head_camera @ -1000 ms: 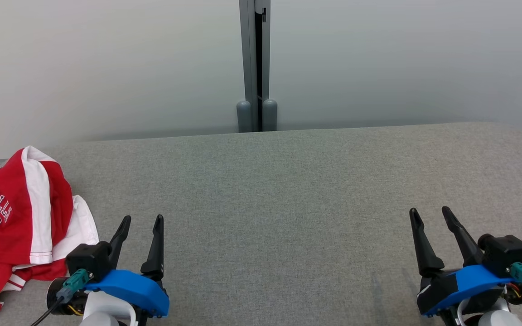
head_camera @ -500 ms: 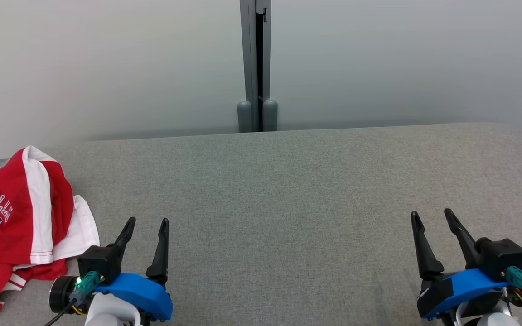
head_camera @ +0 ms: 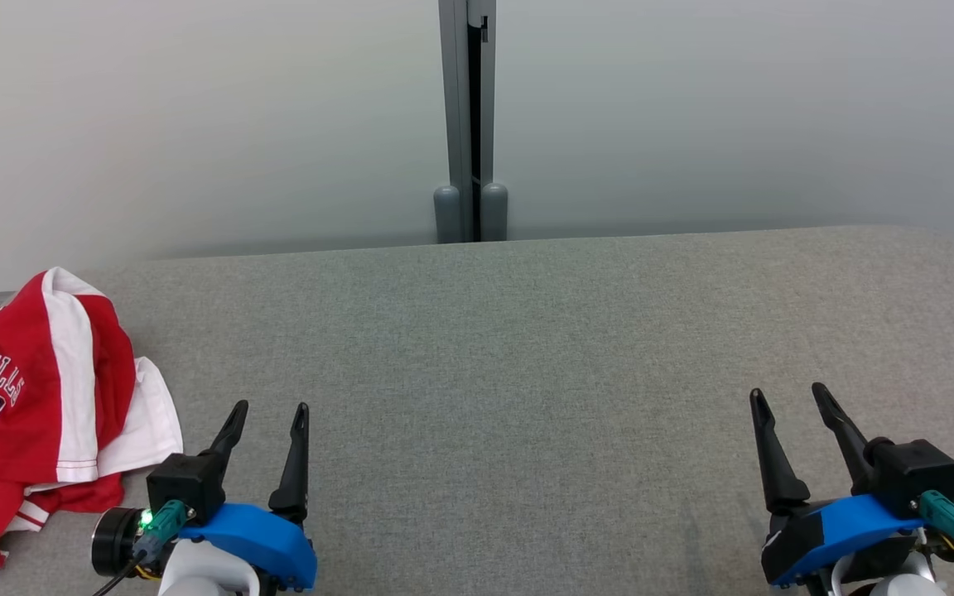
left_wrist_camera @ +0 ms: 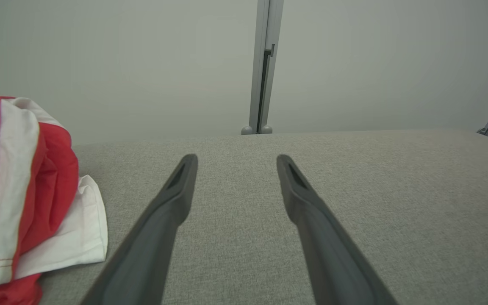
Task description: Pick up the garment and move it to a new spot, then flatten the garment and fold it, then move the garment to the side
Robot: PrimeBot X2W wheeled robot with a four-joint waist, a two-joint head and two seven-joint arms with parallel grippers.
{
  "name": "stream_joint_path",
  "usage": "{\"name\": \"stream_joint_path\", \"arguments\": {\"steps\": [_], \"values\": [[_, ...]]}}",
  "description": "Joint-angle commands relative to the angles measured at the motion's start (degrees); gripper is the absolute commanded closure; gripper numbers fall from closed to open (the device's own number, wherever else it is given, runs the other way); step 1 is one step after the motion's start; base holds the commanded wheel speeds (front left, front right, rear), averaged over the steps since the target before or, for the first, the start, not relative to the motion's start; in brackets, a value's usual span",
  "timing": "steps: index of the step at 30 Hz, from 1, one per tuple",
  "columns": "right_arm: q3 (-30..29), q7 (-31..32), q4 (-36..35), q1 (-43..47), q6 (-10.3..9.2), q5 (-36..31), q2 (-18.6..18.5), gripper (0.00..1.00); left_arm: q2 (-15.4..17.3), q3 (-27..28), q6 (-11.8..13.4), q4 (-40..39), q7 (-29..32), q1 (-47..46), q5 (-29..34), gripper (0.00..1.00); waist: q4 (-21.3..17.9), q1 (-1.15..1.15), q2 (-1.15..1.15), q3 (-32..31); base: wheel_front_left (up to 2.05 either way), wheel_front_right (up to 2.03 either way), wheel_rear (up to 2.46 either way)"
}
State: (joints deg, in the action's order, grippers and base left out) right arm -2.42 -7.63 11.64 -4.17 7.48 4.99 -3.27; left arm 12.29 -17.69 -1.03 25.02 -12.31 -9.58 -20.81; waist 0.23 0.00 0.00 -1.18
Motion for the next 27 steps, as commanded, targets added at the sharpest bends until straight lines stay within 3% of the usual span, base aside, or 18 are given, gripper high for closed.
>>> {"name": "stream_joint_path", "arguments": {"steps": [1, 13, 27], "values": [[-0.19, -0.24, 0.09, 0.59, 0.02, 0.06, 0.18, 0.0, 0.03, 0.15, 0.28, 0.14, -0.41, -0.53, -0.37, 0.0, 0.09, 0.0, 0.0, 0.01, 0.0, 0.0, 0.0], [-0.11, -0.77, -0.4, 0.56, 0.02, 0.17, 0.31, 0.0, 0.38, 0.95, 1.36, 0.53, -0.77, -1.28, -1.35, 0.0, 2.23, 0.0, 0.0, 0.27, 0.0, 0.0, 0.0], [3.24, -0.5, -3.23, 0.05, 0.02, 1.63, 0.32, 0.0, 2.95, 3.09, 2.59, 0.47, -1.35, -2.27, -2.16, 0.0, 13.83, 0.0, 0.0, 0.92, 0.0, 0.0, 0.0]]}}
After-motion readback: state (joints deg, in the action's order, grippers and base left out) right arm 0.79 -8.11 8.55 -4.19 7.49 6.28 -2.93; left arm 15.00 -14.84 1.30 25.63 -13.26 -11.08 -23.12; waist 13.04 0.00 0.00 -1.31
